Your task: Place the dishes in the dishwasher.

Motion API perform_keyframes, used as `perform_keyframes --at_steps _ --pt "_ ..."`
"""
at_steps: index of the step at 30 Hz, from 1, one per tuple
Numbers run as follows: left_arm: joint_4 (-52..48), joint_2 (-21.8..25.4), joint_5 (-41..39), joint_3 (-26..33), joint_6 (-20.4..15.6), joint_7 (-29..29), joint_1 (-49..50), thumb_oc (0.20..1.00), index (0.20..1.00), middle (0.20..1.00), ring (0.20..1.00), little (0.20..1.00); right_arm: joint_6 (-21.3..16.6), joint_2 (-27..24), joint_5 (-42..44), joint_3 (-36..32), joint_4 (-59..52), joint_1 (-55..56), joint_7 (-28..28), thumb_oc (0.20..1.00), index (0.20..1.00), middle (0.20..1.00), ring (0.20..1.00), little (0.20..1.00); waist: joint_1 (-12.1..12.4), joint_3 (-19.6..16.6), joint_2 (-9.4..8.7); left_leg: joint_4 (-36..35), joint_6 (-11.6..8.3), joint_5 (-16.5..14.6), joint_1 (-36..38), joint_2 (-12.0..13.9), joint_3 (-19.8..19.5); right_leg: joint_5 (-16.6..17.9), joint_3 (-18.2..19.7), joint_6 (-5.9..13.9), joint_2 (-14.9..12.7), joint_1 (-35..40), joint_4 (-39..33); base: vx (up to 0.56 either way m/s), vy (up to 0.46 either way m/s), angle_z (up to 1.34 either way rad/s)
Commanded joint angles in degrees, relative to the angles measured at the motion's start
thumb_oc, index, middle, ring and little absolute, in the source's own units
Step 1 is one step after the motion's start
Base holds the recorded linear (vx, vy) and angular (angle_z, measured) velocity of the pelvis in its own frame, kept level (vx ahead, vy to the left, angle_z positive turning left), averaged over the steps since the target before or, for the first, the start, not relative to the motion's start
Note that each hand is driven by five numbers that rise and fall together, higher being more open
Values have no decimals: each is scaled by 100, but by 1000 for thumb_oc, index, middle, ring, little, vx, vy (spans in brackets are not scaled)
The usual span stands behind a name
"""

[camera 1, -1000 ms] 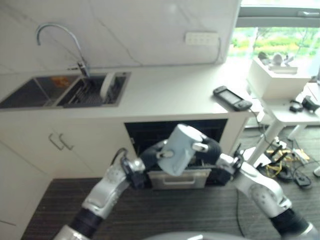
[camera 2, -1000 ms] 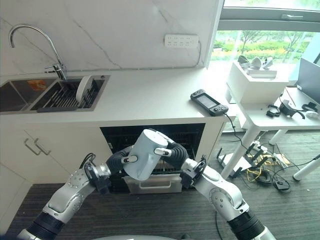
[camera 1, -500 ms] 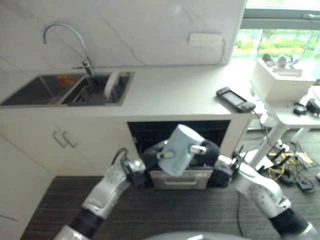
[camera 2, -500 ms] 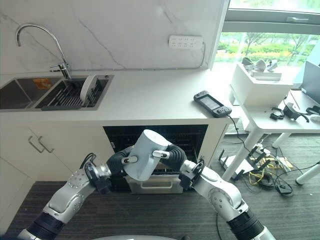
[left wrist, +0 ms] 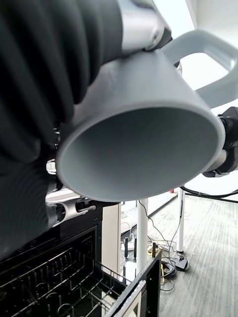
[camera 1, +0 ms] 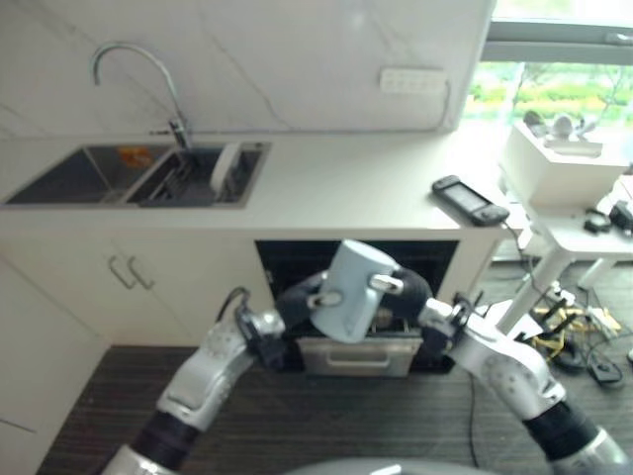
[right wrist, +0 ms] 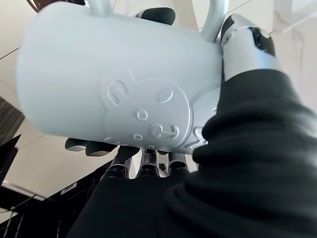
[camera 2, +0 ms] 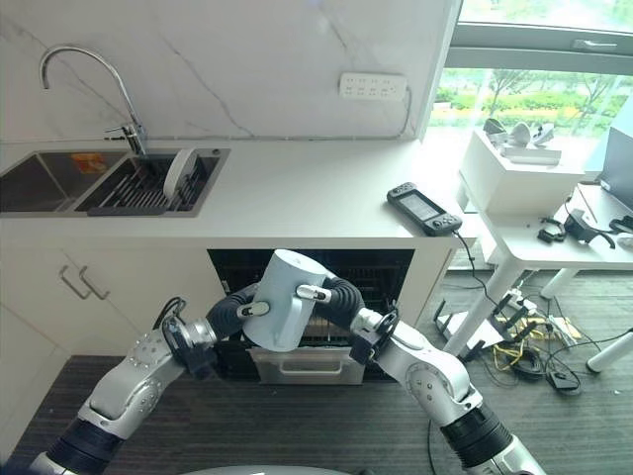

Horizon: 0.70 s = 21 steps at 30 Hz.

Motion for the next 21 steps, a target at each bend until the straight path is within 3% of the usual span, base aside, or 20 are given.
perform_keyframes --at_steps 1,7,8,9,10,12,15,16,17,21 --pt "-225 -192 -357 -466 89 -64 -747 200 200 200 200 200 -353 600 446 550 -718 -738 361 200 200 200 200 200 41 114 -110 66 171 -143 13 74 -56 -44 -565 319 -466 99 41 0 0 0" --pt "-216 -116 4 -424 277 346 -672 200 200 200 200 200 -655 792 1129 613 -756 -702 272 200 200 200 200 200 100 145 -74 66 163 -123 8 72 -112 -54 -606 320 -477 123 41 0 0 0" --pt "-193 -120 78 -349 366 495 -636 310 310 310 310 310 -769 865 1304 619 -755 -663 256 200 200 200 200 200 121 150 -66 66 161 -120 1 80 -128 -62 -623 315 -478 126 41 0 0 0" --pt "-178 -109 142 -299 403 563 -612 580 580 580 580 580 -828 913 1363 614 -742 -636 248 200 200 200 200 200 135 151 -59 66 160 -116 -1 83 -141 -64 -632 313 -475 130 41 0 0 0" --pt "-171 -85 196 -251 481 702 -587 1000 1000 1000 1000 1000 -972 965 1474 624 -749 -598 186 200 200 200 200 200 153 155 -52 66 155 -105 -4 87 -150 -68 -648 316 -477 139 41 23 -32 2" --pt "-163 -44 189 -63 618 863 -498 1000 1000 1000 1000 1000 -1287 1028 1636 555 -729 -541 112 200 200 200 200 200 202 160 -46 66 146 -89 -1 105 -178 -79 -687 307 -470 162 41 39 -71 5" --pt "-202 21 307 105 604 1037 -424 1000 1000 1000 1000 1000 -1366 1060 1894 456 -702 -474 148 200 200 200 200 200 235 167 -38 66 140 -76 2 115 -220 -93 -702 285 -442 186 41 48 -100 13" --pt "-53 33 411 142 441 1094 -418 1000 1000 1000 1000 1000 -1356 1066 2072 406 -637 -438 333 200 200 200 200 200 230 174 -41 66 138 -65 21 119 -223 -101 -690 263 -417 202 41 73 -208 16" --pt "410 -19 667 126 -44 1356 -387 1000 1000 1000 1000 1000 -1283 1038 2367 298 -592 -338 567 200 200 200 200 200 182 199 -35 156 111 -35 15 165 -190 -138 -620 198 -348 190 116 65 -252 9" --pt "1446 -159 652 313 -758 2062 -360 1000 1000 1000 1000 1000 -1163 934 2615 -63 -439 -220 900 200 200 200 200 200 58 284 -107 845 23 -89 -240 281 -425 -364 -276 -102 -17 38 522 34 -315 -6"
